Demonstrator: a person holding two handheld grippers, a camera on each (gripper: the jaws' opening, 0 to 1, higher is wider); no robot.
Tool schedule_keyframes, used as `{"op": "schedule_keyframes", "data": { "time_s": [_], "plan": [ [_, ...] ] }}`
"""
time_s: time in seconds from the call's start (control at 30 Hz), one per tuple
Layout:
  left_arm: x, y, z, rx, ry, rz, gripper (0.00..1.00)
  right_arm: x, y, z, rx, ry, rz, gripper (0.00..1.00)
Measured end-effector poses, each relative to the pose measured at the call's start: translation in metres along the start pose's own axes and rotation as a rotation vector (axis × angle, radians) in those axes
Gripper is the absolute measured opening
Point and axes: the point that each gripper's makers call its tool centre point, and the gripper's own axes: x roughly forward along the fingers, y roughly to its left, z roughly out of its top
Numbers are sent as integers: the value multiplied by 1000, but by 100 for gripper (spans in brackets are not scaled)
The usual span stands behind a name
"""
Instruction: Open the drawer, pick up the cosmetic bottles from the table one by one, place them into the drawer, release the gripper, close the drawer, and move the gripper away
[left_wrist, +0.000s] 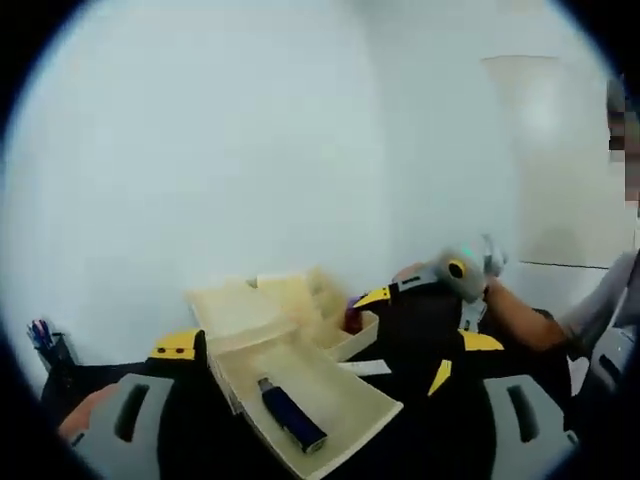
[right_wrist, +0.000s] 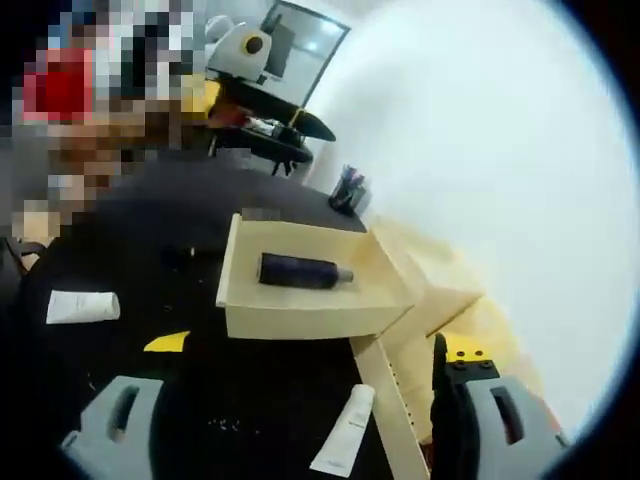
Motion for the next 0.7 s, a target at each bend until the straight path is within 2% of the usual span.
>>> {"op": "schedule_keyframes", "data": {
  "time_s": [0.07, 0.3, 0.47, 0.57, 0.7],
  "plan": [
    [-3, -1, -4, 10, -30, -17, 96, 2, -2, 0, 1, 3, 6, 93],
    [-11, 5, -25, 32, -51, -38, 96, 10, 1, -12, -10, 46, -2, 93],
    [-15, 12, -44, -42, -72, -59, 96, 9, 5, -6, 15, 19, 13, 93],
    [-14, 15, -59, -77, -57, -69, 96, 8, 9, -6, 17, 18, 16, 93],
    [-16, 15, -68, -113, -77, -88, 96, 9, 6, -6, 9, 21, 0, 93]
  ]
}}
